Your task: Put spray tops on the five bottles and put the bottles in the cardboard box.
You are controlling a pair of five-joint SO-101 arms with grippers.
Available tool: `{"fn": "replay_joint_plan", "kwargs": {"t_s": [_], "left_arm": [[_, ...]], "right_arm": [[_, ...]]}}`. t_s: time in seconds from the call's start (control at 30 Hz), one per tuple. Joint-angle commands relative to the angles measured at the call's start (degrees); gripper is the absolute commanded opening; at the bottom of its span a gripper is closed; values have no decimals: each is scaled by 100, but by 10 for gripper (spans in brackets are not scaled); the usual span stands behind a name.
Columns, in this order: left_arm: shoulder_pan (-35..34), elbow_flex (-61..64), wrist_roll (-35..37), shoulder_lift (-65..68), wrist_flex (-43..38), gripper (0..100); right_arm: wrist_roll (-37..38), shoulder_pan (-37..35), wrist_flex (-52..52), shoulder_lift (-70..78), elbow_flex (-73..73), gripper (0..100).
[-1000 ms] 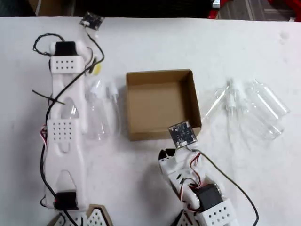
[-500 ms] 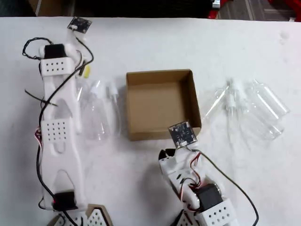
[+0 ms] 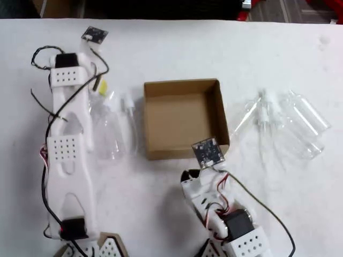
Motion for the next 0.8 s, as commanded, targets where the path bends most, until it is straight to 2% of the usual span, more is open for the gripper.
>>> {"fn": "replay_joint_plan", "kwargs": {"t_s": [0.0,0.77], "left_arm": [[66,-44,-62,-92,-158,151],[101,-26,-53,-31,-105,177]], "right_arm": [[62,110,22,-31,53,18],[62,110,22,-31,53,18]]}}
